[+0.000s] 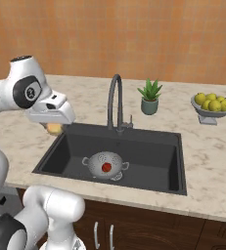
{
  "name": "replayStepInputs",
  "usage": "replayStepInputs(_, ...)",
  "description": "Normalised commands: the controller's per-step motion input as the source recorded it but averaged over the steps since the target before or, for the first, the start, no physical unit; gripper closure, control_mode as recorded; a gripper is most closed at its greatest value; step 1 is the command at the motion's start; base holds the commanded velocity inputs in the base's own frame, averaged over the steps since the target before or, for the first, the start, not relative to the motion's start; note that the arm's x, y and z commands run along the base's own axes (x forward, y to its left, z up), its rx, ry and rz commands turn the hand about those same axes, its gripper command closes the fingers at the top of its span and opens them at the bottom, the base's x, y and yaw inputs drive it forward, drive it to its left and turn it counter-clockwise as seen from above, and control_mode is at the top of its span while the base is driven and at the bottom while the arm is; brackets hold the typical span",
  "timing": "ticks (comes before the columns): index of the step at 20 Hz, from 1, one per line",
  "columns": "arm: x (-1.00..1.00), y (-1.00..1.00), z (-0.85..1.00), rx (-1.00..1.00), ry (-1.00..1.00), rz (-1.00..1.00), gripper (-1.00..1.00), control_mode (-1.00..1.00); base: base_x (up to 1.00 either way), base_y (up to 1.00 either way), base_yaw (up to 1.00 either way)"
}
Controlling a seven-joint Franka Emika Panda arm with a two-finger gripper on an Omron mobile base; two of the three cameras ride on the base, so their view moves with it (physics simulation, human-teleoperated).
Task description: Put the colander in the sink, put the peach, apple in the colander, and turn on the sink faucet and pour water over the colander.
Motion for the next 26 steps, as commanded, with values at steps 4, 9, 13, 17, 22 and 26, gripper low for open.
replayStepInputs(4,0.69,0.72,-0.61,0.0,-0.19,-0.01,1.0,-1.0,0.0,0.0,0.0)
replayStepInputs(9,0.93,0.07,-0.43,0.0,-0.05,-0.01,1.0,-1.0,0.0,0.0,0.0)
replayStepInputs(13,1.0,0.0,-0.24,0.0,0.0,-0.01,1.0,-1.0,0.0,0.0,0.0)
replayStepInputs(17,0.99,-0.04,-0.37,0.0,0.0,0.0,1.0,-1.0,0.0,0.0,0.0)
replayStepInputs(22,0.49,-0.4,-0.47,0.0,0.0,-0.02,1.0,-1.0,0.0,0.0,0.0)
replayStepInputs(26,0.0,-0.65,-0.36,-0.01,0.06,-0.14,1.0,-1.0,0.0,0.0,0.0)
